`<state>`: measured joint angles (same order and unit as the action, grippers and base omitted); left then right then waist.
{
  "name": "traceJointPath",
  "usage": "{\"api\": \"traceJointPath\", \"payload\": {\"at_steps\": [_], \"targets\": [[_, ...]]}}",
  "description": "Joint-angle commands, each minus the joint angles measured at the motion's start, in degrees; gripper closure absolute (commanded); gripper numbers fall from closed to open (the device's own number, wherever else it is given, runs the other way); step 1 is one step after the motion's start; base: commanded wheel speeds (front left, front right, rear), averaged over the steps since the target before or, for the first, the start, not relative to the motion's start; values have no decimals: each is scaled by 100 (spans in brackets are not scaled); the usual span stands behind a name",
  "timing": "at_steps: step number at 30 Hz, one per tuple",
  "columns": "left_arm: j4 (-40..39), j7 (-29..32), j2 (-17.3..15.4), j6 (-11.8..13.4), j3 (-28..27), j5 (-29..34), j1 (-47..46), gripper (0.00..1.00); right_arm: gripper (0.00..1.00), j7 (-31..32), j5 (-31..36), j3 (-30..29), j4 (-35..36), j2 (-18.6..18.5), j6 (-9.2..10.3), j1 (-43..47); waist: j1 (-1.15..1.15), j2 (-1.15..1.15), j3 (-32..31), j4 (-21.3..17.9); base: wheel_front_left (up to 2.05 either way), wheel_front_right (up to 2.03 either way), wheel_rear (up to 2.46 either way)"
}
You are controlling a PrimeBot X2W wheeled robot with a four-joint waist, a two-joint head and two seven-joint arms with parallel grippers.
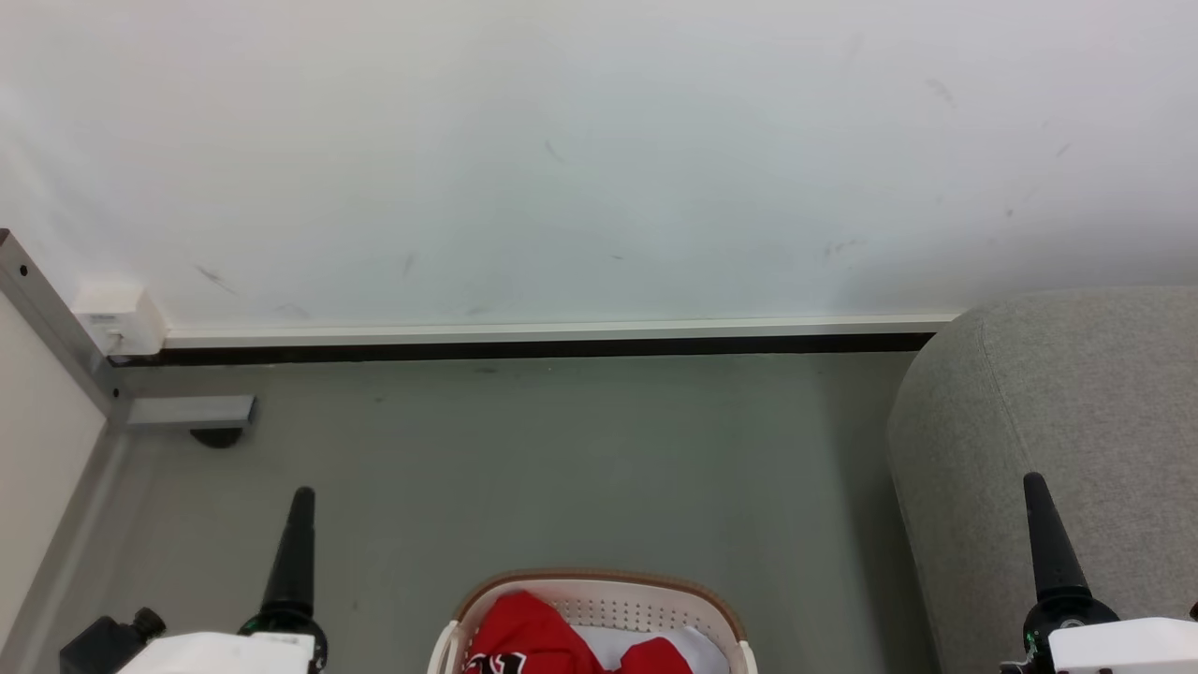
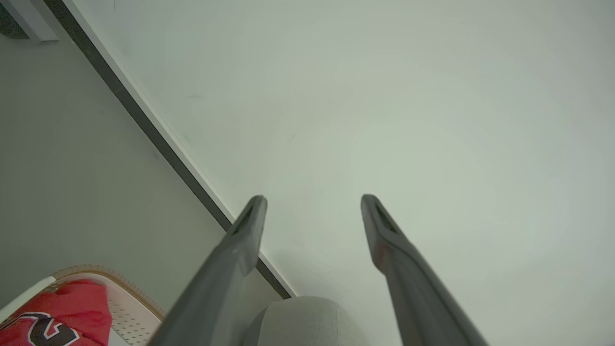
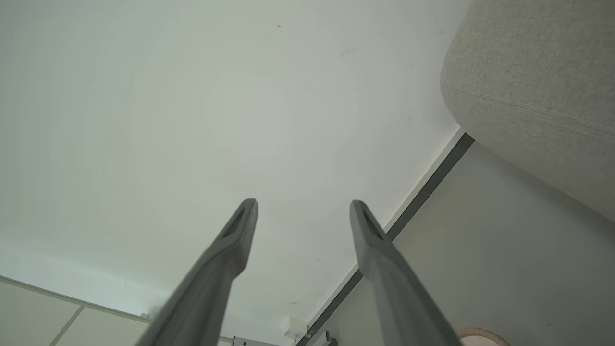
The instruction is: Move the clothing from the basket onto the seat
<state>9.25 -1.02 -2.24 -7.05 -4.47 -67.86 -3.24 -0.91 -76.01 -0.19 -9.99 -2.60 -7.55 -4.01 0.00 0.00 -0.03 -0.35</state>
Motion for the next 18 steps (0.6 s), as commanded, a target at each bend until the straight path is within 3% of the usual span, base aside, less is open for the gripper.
{"api": "traceJointPath", "payload": {"at_steps": [1,12,18], "targets": [[-134,-68,-45,13,28,420,-27,0,0,-77,323,43,142,-65,3,-97,0,0,0,-4,0,0,0],[-205,-293,-68,165,181,1894,33,0,0,-303,1705,308,135,-125,4,-103,0,0,-8,-28,0,0,0],[-203,-386,-81,222,259,2402,55,0,0,-398,2364,425,102,-152,4,-111,0,0,-16,-34,0,0,0]]}}
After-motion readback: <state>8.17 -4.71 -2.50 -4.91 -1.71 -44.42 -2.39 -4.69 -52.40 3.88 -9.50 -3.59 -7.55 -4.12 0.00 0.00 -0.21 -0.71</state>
